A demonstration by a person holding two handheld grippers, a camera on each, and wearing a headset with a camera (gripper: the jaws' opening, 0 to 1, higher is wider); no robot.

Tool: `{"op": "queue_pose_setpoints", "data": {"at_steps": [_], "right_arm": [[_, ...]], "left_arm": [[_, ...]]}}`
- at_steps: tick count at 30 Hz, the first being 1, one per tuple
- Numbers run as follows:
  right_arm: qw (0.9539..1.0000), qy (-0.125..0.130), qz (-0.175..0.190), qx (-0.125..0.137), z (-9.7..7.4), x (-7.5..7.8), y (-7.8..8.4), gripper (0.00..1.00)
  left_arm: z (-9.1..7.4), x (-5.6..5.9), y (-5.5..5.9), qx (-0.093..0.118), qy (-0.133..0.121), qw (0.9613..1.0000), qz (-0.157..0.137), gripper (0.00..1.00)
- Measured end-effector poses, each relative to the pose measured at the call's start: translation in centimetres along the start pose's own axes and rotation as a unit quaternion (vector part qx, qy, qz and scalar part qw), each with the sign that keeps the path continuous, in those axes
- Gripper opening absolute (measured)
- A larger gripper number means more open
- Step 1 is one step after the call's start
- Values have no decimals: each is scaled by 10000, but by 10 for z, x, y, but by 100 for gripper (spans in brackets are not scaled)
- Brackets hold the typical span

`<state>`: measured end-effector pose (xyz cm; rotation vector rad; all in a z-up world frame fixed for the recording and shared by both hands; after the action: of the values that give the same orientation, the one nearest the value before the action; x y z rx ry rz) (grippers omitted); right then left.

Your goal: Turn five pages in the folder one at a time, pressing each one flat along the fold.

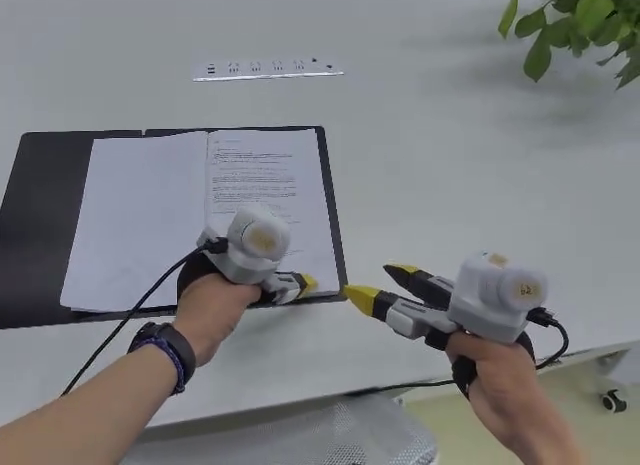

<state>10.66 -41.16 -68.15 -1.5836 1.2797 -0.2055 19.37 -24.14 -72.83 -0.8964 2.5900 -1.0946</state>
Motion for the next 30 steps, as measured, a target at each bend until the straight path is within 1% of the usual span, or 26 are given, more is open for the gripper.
{"op": "queue_pose_setpoints", "data": {"at_steps": [1, 3, 8, 10, 12, 16, 20, 21, 23, 26, 30], "right_arm": [[10000, 3, -2, -5, 0, 1, 0, 51], [10000, -4, -14, -3, 1, 3, 0, 51], [9999, -19, -65, -94, 3, 6, 1, 50], [10000, -13, -49, -86, 4, 8, 1, 50], [10000, -31, -16, -48, 5, 8, -2, 50], [10000, -85, -29, 2, 14, 9, -10, 49], [9996, -209, 70, 180, 30, 10, -20, 48], [9993, -246, 158, 219, 37, 12, -21, 47], [9993, -273, 177, 205, 48, 14, -24, 46], [9986, -420, 264, 171, 69, 16, -29, 46], [9974, -587, 398, 153, 91, 17, -34, 47]], "left_arm": [[-1, 0, -1, 8, -5, 10000, -5, 61], [-2, -2, 0, 5, -40, 10000, 90, 58], [-2, -6, 0, 5, -33, 10000, 75, 54], [-2, -6, 0, 19, -26, 10000, 62, 53], [-3, -6, 0, 26, -3, 10000, 40, 52], [-4, -9, 0, 63, 14, 10000, -64, 49], [-6, -10, 0, 97, 41, 9998, -156, 46], [-7, -11, 1, 112, 41, 9998, -184, 45], [-8, -12, 1, 139, 27, 9996, -239, 44], [-9, -13, 2, 157, 34, 9994, -318, 43], [-12, -14, 4, 197, 18, 9990, -391, 42]]}}
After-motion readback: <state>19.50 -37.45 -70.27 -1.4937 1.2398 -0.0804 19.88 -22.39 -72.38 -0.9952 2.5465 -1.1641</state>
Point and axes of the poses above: the centre of the closed fingertips' face, and the gripper's own axes: z roughly forward along the fingers, x roughly to its right, y roughly out of its underside, the point moved 8 cm from there along -z, roughly backward along the fingers, and after that the axes turned 1 degree about x, right-handed, at the moved point
